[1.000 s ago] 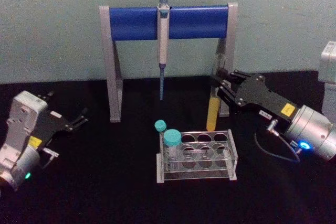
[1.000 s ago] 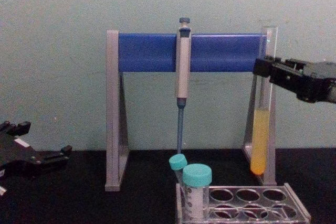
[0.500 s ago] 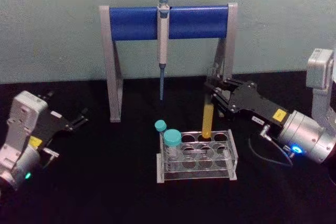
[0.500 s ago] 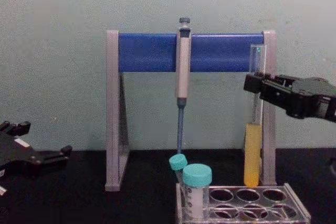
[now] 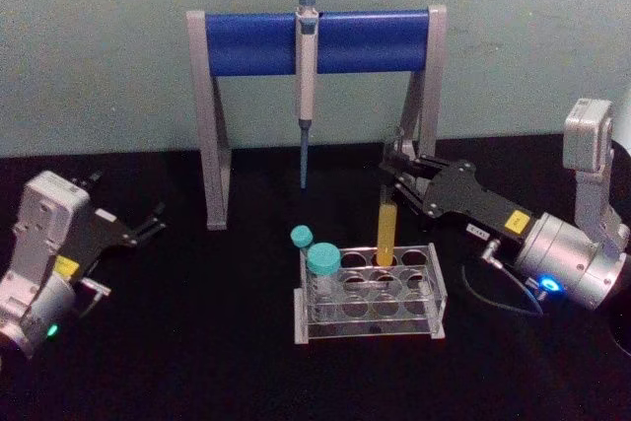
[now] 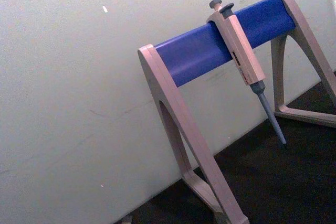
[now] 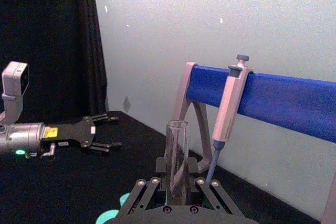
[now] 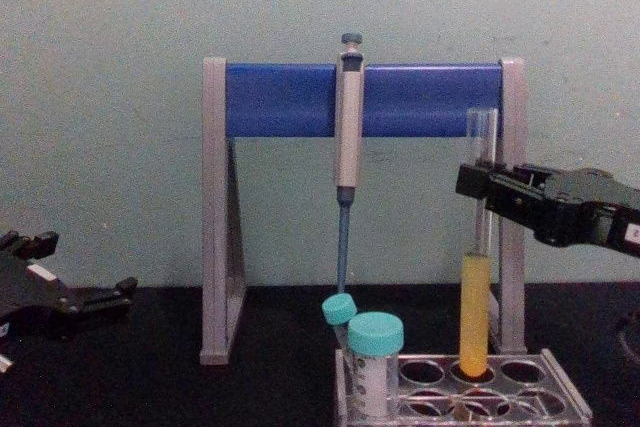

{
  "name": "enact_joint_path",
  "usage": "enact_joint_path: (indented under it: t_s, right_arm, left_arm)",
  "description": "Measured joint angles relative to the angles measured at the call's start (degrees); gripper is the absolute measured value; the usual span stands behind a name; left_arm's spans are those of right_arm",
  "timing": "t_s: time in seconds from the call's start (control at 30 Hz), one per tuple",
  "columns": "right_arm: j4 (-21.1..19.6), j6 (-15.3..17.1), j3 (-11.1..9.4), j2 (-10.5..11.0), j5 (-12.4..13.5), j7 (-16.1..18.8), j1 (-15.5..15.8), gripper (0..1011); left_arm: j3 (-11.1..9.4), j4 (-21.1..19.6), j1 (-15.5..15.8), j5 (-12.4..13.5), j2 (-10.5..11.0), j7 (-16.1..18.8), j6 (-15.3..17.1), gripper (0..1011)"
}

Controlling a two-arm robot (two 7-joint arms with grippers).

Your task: Pick up the test tube from the test tube rack, shake it, then place it back into the test tube rack.

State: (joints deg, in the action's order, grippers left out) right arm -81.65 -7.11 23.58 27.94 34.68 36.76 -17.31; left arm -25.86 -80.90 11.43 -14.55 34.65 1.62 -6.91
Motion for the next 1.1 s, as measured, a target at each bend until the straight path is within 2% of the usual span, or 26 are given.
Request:
enact_joint_path:
  t_s: [1.1]
  right_arm:
    - [3.7, 1.0, 1.3, -1.2, -1.6, 0.0, -1.3, 229]
  left_arm:
    - [0.0, 0.0, 0.0, 0.0, 0.0, 0.0, 0.0, 1001]
